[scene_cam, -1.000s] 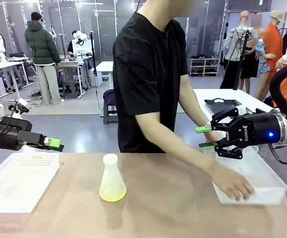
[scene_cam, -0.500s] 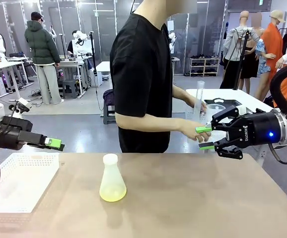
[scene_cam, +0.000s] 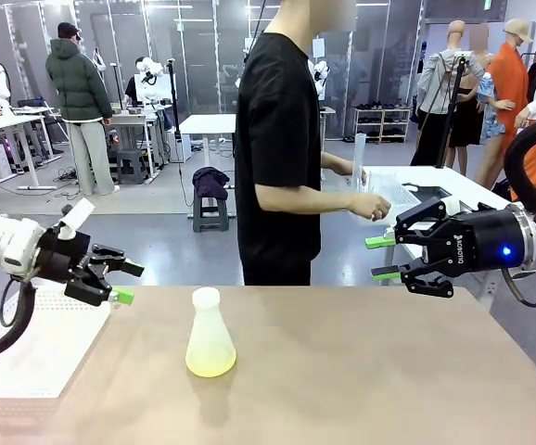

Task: Prepare the solutions needed for the experiment.
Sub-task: When the human places the Big flask in the center of the table, pick up the Big flask and place it in the left Organizing basket.

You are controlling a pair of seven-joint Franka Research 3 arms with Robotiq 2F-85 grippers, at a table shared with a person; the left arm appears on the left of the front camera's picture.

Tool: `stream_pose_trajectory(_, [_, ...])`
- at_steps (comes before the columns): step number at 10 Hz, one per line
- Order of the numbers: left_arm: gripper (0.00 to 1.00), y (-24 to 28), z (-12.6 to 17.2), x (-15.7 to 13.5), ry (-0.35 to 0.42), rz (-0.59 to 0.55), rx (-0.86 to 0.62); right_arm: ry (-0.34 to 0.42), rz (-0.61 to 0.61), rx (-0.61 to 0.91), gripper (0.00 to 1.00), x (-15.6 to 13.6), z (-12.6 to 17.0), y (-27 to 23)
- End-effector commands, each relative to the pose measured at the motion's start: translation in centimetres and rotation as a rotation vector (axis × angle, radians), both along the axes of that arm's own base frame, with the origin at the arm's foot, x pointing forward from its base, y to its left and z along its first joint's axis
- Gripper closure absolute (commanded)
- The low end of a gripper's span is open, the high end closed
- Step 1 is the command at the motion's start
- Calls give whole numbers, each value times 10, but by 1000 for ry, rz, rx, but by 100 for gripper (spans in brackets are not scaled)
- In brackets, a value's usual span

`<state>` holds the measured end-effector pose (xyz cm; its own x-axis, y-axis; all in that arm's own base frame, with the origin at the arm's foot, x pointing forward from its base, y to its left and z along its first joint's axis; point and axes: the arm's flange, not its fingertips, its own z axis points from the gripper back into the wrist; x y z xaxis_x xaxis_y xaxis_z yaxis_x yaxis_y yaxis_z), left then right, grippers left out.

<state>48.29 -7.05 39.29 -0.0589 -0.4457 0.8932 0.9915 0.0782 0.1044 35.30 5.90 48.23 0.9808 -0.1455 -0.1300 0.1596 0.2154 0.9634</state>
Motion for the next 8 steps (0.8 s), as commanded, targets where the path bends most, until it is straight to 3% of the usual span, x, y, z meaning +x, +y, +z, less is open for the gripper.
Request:
stream_pose_trajectory(1, [0,-1,-15,11,-95,-17,1,7,-3,10,54,0,1,1])
stream_pose_trajectory(2, [0,-5,-16,10,-141,-22,10,7,-3,10,54,0,1,1])
stream_pose_trajectory(4, [0,-2,-17,13,-112,20,-54,7,-3,10,54,0,1,1])
stream_pose_trajectory(5, [0,6,-14,10,-47,36,-22,7,-3,10,54,0,1,1])
stream_pose_trajectory(6, [0,-1,-16,9,-108,-14,-14,7,-3,10,54,0,1,1])
stream_pose_trajectory(8, [0,-1,-16,9,-108,-14,-14,7,-3,10,54,0,1,1])
